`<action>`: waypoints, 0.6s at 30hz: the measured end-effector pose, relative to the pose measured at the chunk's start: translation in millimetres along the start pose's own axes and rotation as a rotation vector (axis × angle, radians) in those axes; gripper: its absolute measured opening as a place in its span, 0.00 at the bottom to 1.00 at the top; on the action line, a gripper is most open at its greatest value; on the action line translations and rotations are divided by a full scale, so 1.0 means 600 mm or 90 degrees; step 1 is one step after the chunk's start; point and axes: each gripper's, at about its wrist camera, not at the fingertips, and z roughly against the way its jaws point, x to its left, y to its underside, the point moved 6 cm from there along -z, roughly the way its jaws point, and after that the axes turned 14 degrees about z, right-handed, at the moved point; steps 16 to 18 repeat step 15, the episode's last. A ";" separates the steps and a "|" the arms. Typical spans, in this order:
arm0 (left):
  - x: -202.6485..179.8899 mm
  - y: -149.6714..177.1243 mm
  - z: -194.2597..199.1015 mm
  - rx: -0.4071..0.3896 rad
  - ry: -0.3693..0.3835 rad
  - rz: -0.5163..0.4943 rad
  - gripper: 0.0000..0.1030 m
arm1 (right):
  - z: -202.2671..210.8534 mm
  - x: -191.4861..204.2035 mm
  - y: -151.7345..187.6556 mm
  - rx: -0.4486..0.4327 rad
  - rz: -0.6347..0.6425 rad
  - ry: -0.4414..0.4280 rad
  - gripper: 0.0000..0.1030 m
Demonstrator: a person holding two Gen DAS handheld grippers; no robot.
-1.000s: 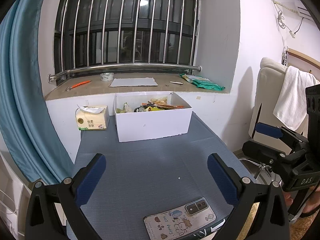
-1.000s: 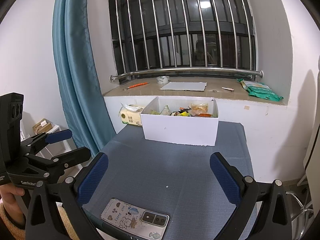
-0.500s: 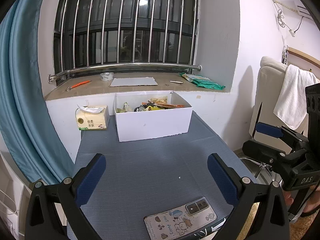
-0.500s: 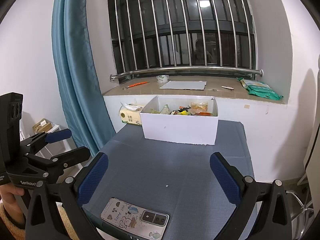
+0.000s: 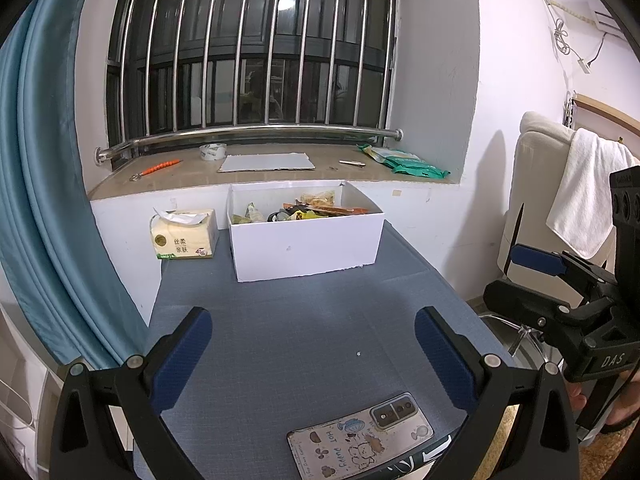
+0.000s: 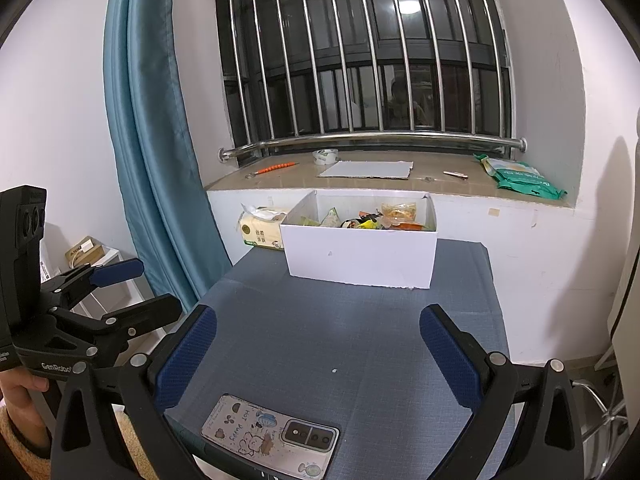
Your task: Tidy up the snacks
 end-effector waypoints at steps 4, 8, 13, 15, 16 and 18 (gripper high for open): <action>0.001 0.001 0.000 0.002 0.000 0.000 1.00 | -0.001 0.002 -0.001 0.000 0.000 0.001 1.00; 0.001 0.002 0.001 0.002 0.001 -0.001 1.00 | -0.001 0.002 -0.001 0.000 0.000 0.000 1.00; 0.001 0.002 0.000 0.001 0.005 0.001 1.00 | -0.002 0.004 0.000 0.001 0.000 0.000 1.00; 0.002 0.003 0.000 0.001 0.007 0.003 1.00 | -0.002 0.005 0.000 0.001 0.000 -0.001 1.00; 0.002 0.003 0.000 0.001 0.007 0.003 1.00 | -0.002 0.005 0.000 0.001 0.000 -0.001 1.00; 0.002 0.003 0.000 0.001 0.007 0.003 1.00 | -0.002 0.005 0.000 0.001 0.000 -0.001 1.00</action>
